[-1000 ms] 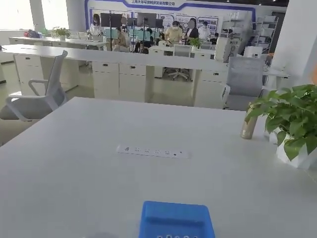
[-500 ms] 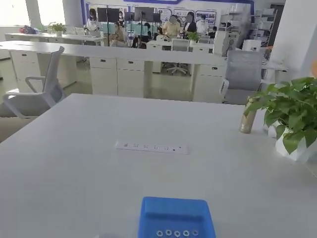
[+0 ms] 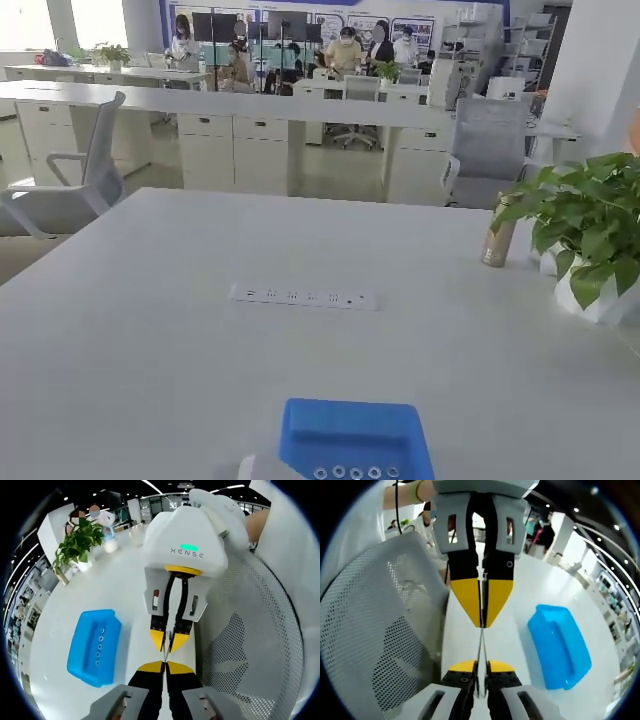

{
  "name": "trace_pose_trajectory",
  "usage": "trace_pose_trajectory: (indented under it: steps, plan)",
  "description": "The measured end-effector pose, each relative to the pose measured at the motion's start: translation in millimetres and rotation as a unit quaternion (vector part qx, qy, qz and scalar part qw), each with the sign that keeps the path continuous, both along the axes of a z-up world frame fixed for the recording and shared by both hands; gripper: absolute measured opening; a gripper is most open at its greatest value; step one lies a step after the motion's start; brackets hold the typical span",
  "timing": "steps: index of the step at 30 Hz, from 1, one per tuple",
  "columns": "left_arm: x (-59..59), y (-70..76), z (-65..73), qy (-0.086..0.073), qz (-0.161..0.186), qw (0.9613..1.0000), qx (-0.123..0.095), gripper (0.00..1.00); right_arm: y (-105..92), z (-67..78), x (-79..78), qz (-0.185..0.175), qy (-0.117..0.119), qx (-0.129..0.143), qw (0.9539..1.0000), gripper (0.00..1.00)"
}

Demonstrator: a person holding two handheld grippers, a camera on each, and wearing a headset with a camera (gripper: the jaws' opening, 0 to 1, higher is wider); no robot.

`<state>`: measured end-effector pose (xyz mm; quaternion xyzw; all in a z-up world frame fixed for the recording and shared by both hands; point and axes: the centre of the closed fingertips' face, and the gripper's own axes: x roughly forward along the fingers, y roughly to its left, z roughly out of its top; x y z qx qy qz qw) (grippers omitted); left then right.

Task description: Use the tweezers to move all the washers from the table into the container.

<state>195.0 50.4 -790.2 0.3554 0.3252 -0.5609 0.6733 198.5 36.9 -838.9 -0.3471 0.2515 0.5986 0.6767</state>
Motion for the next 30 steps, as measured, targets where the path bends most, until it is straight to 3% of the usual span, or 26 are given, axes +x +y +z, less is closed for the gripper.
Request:
trace_pose_trajectory:
  steps: [11, 13, 17, 19, 21, 24, 27, 28, 30]
  plan:
    - [1.7, 2.8, -5.3, 0.027, 0.006, 0.9996, 0.010, 0.00, 1.9, -0.3, 1.3, -0.043, 0.034, 0.033, 0.9980, 0.07]
    - [2.1, 3.9, -7.7, 0.029, 0.006, 0.9995, 0.013, 0.00, 1.6, 5.3, -1.0, -0.052, 0.043, 0.046, 0.9967, 0.09]
    - [1.2, 6.8, -12.6, 0.031, 0.006, 0.9993, 0.022, 0.00, -5.9, 16.3, 1.4, -0.092, 0.061, 0.089, 0.9898, 0.15]
    - [0.3, 8.1, -14.9, 0.033, 0.005, 0.9991, 0.026, 0.00, -13.7, 27.3, 2.5, -0.116, 0.068, 0.107, 0.9851, 0.16]
    - [0.1, 9.1, -16.6, 0.034, 0.006, 0.9990, 0.028, 0.00, -22.7, 39.4, 6.9, -0.148, 0.072, 0.131, 0.9776, 0.19]
    - [0.4, 10.4, -18.8, 0.037, 0.008, 0.9989, 0.030, 0.00, -36.7, 53.5, 16.3, -0.199, 0.076, 0.168, 0.9626, 0.22]
    - [-1.0, 12.3, -18.8, 0.037, 0.010, 0.9988, 0.031, 0.00, -53.8, 63.2, 27.1, -0.247, 0.059, 0.188, 0.9489, 0.23]
    - [-1.3, 12.7, -19.2, 0.038, 0.011, 0.9987, 0.031, 0.00, -55.8, 64.2, 28.5, -0.252, 0.057, 0.190, 0.9471, 0.23]
    - [-2.0, 13.6, -20.4, 0.039, 0.013, 0.9987, 0.031, 0.00, -64.6, 70.2, 35.0, -0.278, 0.046, 0.201, 0.9381, 0.24]
